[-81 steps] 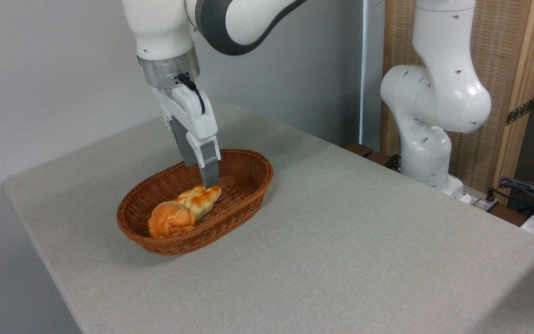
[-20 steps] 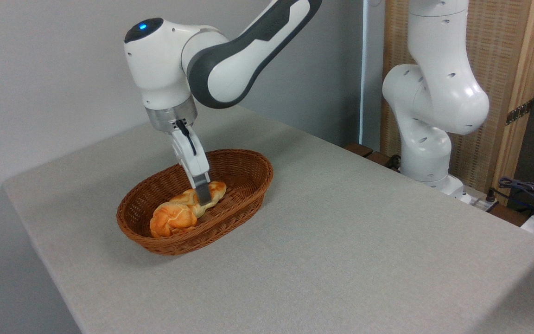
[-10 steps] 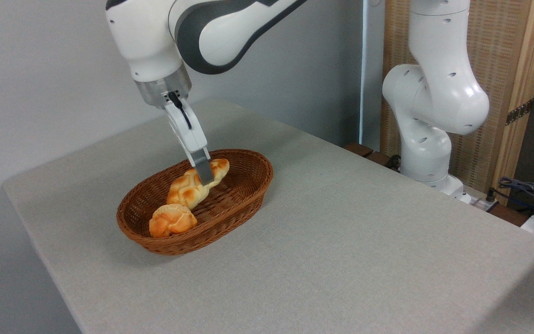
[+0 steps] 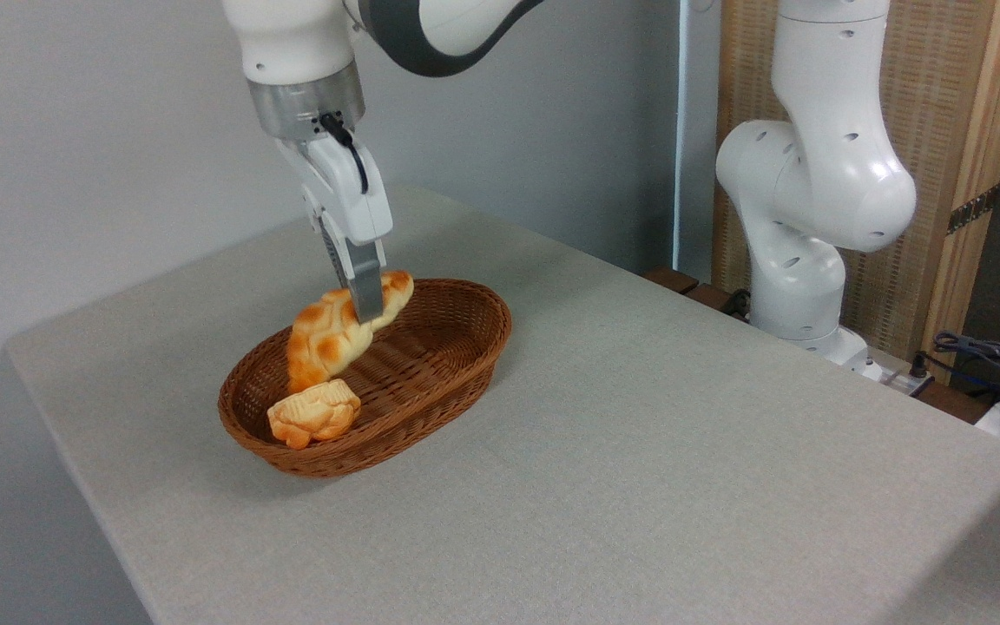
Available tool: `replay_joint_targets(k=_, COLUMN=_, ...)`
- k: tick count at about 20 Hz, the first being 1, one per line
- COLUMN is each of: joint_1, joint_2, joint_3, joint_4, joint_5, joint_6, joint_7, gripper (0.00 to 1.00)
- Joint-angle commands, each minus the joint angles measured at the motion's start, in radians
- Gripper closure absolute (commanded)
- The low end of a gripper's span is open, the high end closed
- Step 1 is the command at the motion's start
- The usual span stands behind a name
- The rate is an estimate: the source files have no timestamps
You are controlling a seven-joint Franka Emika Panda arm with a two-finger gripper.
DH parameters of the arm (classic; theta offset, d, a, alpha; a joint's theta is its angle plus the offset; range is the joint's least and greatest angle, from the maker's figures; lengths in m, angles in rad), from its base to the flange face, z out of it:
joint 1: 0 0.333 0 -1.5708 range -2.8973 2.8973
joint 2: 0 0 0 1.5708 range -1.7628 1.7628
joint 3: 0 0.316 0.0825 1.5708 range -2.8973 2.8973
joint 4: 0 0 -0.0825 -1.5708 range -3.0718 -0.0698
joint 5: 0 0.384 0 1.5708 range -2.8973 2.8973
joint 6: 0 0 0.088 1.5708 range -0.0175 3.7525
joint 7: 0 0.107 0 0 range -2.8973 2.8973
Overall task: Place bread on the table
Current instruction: 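Lift the braided loaf up out of the basket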
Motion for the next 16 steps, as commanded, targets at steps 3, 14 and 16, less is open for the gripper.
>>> replay_joint_targets(k=3, joint_1=-0.005, joint_2=-0.050, joint_3=0.012, joint_4=0.006, joint_5=-0.078, joint_6=-0.024, joint_7=0.025, gripper=0.75)
replay_joint_targets(k=14, joint_1=-0.004, joint_2=-0.021, joint_3=0.251, joint_4=-0.018, joint_5=0.006, joint_6=0.140, joint_7=0.241, gripper=0.74)
replay_joint_targets(k=16, joint_1=-0.004, joint_2=0.029, joint_3=0.265, joint_4=-0.027, joint_5=0.006, joint_6=0.141, joint_7=0.244, gripper=0.74)
